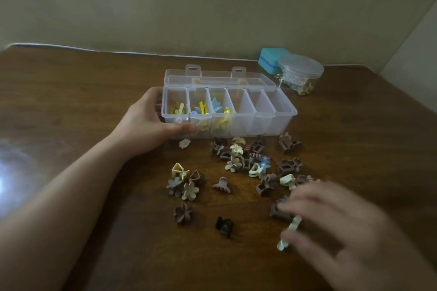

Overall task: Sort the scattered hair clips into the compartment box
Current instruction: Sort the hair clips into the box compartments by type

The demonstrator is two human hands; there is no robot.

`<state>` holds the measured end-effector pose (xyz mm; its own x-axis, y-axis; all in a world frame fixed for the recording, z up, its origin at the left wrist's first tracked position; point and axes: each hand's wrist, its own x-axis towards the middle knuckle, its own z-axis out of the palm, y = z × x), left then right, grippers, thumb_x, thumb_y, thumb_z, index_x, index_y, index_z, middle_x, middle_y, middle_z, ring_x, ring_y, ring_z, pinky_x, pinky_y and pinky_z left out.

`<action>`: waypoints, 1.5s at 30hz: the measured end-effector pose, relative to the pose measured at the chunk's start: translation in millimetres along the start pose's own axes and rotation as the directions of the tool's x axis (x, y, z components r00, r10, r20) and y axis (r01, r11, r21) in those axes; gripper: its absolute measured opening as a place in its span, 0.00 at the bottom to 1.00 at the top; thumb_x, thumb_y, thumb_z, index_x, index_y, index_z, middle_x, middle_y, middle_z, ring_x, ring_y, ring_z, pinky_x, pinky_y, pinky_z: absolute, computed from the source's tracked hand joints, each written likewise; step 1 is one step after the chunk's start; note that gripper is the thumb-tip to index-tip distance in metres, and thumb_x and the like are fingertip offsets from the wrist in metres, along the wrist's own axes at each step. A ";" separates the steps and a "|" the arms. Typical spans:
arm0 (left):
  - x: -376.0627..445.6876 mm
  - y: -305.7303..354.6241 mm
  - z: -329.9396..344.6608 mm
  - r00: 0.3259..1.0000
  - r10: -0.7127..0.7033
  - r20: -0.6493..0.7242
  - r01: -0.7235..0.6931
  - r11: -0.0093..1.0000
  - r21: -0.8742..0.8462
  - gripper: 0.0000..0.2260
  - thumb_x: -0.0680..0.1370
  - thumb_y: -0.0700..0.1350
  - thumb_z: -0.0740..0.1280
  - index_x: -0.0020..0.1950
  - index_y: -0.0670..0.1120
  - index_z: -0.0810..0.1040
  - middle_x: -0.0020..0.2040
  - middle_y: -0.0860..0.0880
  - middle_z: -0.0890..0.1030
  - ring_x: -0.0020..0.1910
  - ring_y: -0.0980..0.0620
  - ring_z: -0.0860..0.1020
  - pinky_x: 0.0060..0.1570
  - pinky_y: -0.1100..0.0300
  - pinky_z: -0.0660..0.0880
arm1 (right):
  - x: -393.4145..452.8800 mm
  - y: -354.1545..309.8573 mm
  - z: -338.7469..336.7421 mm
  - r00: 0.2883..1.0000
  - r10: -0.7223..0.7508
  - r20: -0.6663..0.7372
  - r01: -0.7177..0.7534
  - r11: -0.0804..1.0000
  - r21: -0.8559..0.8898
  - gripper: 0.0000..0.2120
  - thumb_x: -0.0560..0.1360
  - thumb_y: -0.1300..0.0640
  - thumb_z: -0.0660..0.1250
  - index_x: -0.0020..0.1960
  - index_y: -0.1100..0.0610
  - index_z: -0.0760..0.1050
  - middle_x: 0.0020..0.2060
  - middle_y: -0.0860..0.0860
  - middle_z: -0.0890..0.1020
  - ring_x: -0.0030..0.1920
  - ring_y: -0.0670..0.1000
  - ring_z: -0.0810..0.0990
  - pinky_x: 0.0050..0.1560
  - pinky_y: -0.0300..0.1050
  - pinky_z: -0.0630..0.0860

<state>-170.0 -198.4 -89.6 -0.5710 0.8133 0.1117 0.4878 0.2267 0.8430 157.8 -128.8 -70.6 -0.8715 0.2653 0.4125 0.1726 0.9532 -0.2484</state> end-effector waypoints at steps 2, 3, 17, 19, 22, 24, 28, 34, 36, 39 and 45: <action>0.0 0.1 -0.4 1.000 0.000 0.003 0.000 1.000 -0.002 0.44 0.58 0.62 0.77 0.72 0.54 0.66 0.59 0.59 0.76 0.58 0.58 0.77 0.49 0.64 0.74 | -17.5 -6.9 15.6 0.999 0.044 0.023 -0.043 0.999 -0.010 0.12 0.73 0.41 0.65 0.52 0.45 0.78 0.48 0.41 0.77 0.47 0.41 0.78 0.46 0.37 0.75; -0.2 0.2 -0.7 1.000 0.001 0.000 -0.001 1.000 0.000 0.45 0.58 0.62 0.76 0.72 0.54 0.66 0.58 0.59 0.76 0.57 0.59 0.76 0.49 0.63 0.74 | -22.1 -8.6 20.8 0.998 0.059 0.024 -0.059 0.998 -0.007 0.11 0.72 0.43 0.64 0.51 0.45 0.78 0.48 0.40 0.76 0.47 0.40 0.77 0.47 0.34 0.74; 3.4 -4.4 -1.8 1.000 0.020 -0.003 -0.020 0.999 -0.041 0.40 0.63 0.57 0.80 0.71 0.56 0.67 0.54 0.64 0.75 0.51 0.67 0.76 0.44 0.71 0.73 | 105.4 3.1 -7.1 0.964 0.058 -0.259 0.001 0.975 0.221 0.06 0.73 0.57 0.72 0.50 0.51 0.82 0.48 0.39 0.82 0.50 0.39 0.80 0.48 0.26 0.73; 3.8 -5.7 -1.6 1.000 0.023 -0.007 -0.024 0.998 -0.051 0.41 0.63 0.56 0.81 0.71 0.56 0.67 0.55 0.64 0.76 0.52 0.68 0.76 0.44 0.72 0.73 | 145.6 16.8 11.8 0.960 0.107 -0.259 -0.048 0.973 0.225 0.07 0.73 0.60 0.72 0.50 0.53 0.83 0.46 0.43 0.83 0.49 0.40 0.81 0.49 0.31 0.76; 3.9 -6.8 -1.9 1.000 0.026 -0.007 -0.026 0.998 -0.061 0.40 0.63 0.56 0.81 0.70 0.57 0.67 0.53 0.65 0.75 0.50 0.69 0.76 0.41 0.75 0.73 | 176.4 38.7 38.5 0.975 0.107 -0.197 -0.088 0.991 0.106 0.07 0.73 0.60 0.71 0.50 0.54 0.83 0.45 0.46 0.83 0.45 0.41 0.80 0.50 0.40 0.79; 4.6 -7.7 -1.9 1.000 0.030 0.004 -0.030 0.997 -0.070 0.40 0.63 0.55 0.81 0.70 0.57 0.66 0.52 0.66 0.75 0.49 0.70 0.76 0.39 0.77 0.73 | 176.6 40.5 45.2 0.980 0.132 -0.148 -0.124 0.990 0.065 0.08 0.74 0.58 0.71 0.53 0.53 0.82 0.46 0.45 0.83 0.45 0.40 0.79 0.50 0.35 0.77; 6.2 -11.0 -1.5 0.999 0.042 0.001 -0.042 0.997 -0.064 0.41 0.63 0.56 0.81 0.71 0.57 0.66 0.54 0.65 0.75 0.53 0.68 0.76 0.41 0.75 0.74 | 163.1 21.7 44.4 0.975 -0.032 -0.220 0.044 0.998 0.047 0.07 0.73 0.57 0.70 0.51 0.54 0.82 0.46 0.46 0.84 0.46 0.43 0.79 0.49 0.34 0.74; 7.4 -14.1 0.3 0.997 0.066 -0.030 -0.067 0.996 -0.053 0.37 0.64 0.54 0.81 0.68 0.56 0.68 0.52 0.66 0.76 0.47 0.79 0.73 0.41 0.79 0.71 | 157.6 -8.1 61.5 0.940 -0.296 0.168 0.319 0.939 -0.128 0.12 0.69 0.55 0.72 0.52 0.46 0.83 0.46 0.41 0.85 0.44 0.44 0.84 0.38 0.45 0.82; 7.8 -14.4 -0.5 0.998 0.061 -0.028 -0.063 0.997 -0.046 0.37 0.64 0.54 0.81 0.68 0.57 0.68 0.51 0.66 0.76 0.46 0.79 0.73 0.40 0.80 0.70 | 158.3 -8.3 69.7 0.933 -0.297 0.205 0.335 0.923 -0.188 0.14 0.65 0.58 0.75 0.50 0.47 0.83 0.44 0.42 0.86 0.40 0.48 0.85 0.33 0.48 0.81; 7.7 -14.5 -1.5 0.998 0.057 -0.024 -0.058 0.998 -0.041 0.38 0.62 0.56 0.82 0.68 0.58 0.68 0.52 0.66 0.77 0.48 0.76 0.75 0.40 0.79 0.72 | 158.6 -7.8 79.8 0.911 -0.327 0.252 0.387 0.889 -0.244 0.12 0.65 0.57 0.75 0.47 0.47 0.83 0.40 0.43 0.85 0.35 0.51 0.84 0.27 0.49 0.78; 7.6 -13.6 -1.2 0.999 0.050 -0.019 -0.051 0.998 -0.040 0.37 0.63 0.57 0.80 0.67 0.60 0.66 0.51 0.67 0.75 0.49 0.74 0.75 0.40 0.79 0.72 | 155.7 -2.6 74.4 0.927 -0.287 0.242 0.330 0.930 -0.164 0.13 0.67 0.57 0.75 0.48 0.43 0.81 0.42 0.41 0.84 0.38 0.48 0.83 0.33 0.48 0.80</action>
<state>-181.7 -195.9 -99.6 -0.5582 0.8135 0.1633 0.4895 0.1639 0.8565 -12.5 -100.9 -70.9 -0.9683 -0.0625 0.2419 -0.0522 0.9974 0.0488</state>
